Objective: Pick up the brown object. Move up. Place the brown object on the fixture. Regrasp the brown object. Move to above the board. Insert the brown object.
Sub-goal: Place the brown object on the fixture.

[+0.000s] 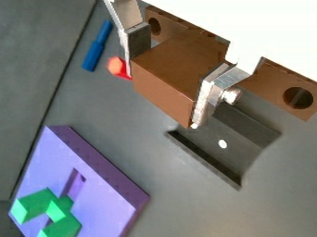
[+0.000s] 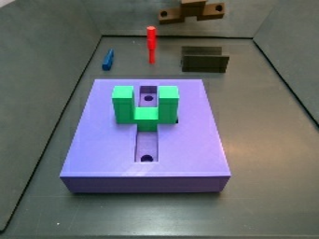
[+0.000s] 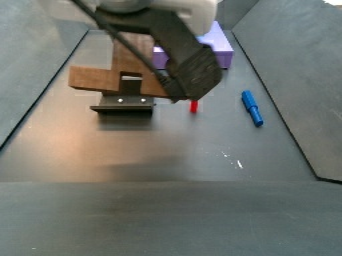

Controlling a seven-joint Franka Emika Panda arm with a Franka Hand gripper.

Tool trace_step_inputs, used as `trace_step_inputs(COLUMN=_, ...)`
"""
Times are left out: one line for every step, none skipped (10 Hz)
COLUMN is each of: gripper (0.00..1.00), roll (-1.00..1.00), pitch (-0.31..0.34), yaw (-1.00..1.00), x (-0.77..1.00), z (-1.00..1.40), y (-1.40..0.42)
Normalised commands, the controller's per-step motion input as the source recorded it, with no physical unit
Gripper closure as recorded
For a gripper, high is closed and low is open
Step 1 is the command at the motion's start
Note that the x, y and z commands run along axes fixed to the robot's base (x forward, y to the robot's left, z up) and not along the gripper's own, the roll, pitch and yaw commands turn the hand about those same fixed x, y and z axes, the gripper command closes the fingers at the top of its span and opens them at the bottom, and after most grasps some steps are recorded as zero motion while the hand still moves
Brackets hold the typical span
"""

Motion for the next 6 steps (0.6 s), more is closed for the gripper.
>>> trace_step_inputs(gripper=1.0, roll=-0.2, pitch=-0.18, yaw=0.0, x=1.0, z=-0.19, y=-0.11)
trace_step_inputs(gripper=1.0, roll=-0.18, pitch=-0.174, yaw=0.0, x=1.0, z=-0.17, y=-0.13)
trace_step_inputs(gripper=1.0, roll=-0.19, pitch=-0.163, yaw=0.0, x=1.0, z=-0.14, y=-0.15)
trace_step_inputs(gripper=1.0, roll=-0.19, pitch=-0.149, yaw=0.0, x=1.0, z=-0.14, y=-0.16)
trace_step_inputs(gripper=1.0, roll=-0.18, pitch=-0.134, yaw=0.0, x=1.0, z=-0.14, y=-0.17)
trace_step_inputs(gripper=1.0, roll=-0.17, pitch=-0.12, yaw=0.0, x=1.0, z=-0.15, y=-0.18)
